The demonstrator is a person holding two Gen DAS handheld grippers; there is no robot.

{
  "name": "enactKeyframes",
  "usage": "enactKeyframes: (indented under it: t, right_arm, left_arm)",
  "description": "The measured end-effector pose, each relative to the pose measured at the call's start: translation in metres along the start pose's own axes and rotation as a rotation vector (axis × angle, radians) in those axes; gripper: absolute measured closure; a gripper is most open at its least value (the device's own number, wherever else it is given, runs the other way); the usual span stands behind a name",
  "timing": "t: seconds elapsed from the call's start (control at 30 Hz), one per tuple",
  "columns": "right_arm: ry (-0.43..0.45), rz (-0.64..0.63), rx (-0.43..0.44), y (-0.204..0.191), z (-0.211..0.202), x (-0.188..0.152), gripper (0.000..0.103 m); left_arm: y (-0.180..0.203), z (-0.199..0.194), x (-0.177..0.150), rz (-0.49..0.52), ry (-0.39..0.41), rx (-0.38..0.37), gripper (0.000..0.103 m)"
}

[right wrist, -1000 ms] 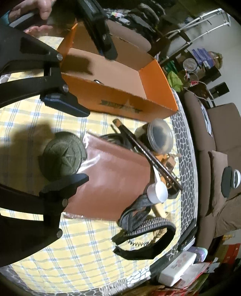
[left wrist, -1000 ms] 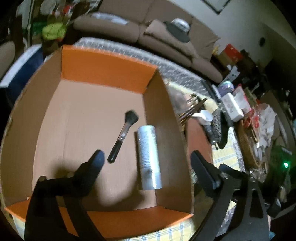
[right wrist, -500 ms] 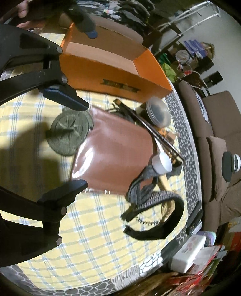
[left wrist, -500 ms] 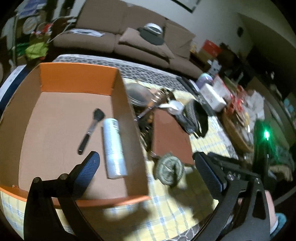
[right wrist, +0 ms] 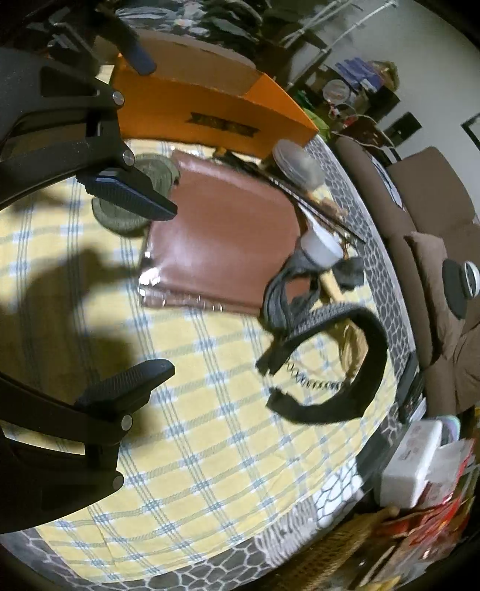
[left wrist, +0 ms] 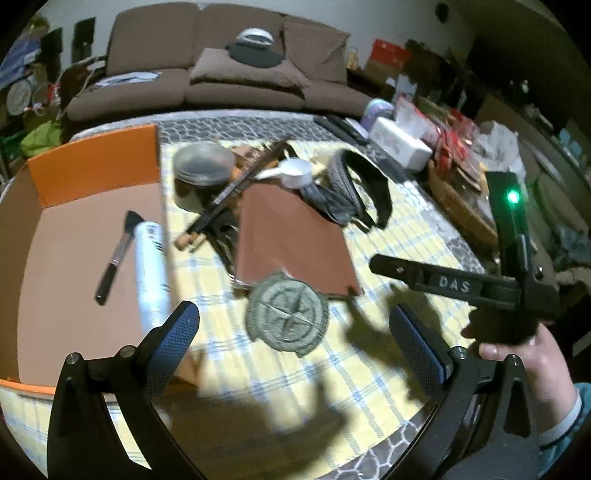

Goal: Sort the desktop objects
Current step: 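Move the left tool to the bronze compass medallion and grasp it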

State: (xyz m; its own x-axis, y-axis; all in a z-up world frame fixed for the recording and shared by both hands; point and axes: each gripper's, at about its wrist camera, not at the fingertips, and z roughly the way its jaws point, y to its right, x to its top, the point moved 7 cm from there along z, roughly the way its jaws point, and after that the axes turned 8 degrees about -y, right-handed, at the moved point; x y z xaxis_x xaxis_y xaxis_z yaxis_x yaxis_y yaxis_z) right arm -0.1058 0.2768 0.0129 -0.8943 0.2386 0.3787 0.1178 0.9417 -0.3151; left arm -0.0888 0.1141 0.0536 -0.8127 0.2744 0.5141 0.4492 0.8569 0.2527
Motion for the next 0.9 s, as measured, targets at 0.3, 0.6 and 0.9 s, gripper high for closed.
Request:
enactKeyframes:
  t: [0.3,0.6,0.9]
  right_arm:
    - [-0.016,0.05,0.034,0.022,0.004,0.0,0.024]
    - [-0.016,0.013,0.021,0.019,0.0,0.0,0.024]
    - [-0.016,-0.003,0.02,0.019,-0.001,0.002,0.024]
  left_arm:
    - [0.024,0.028,-0.011,0.091,-0.021,0.086,0.0]
    - [0.04,0.071,-0.017,0.283,-0.022,0.314,0.0]
    - [0.045,0.1,-0.017,0.348,-0.054,0.314,0.0]
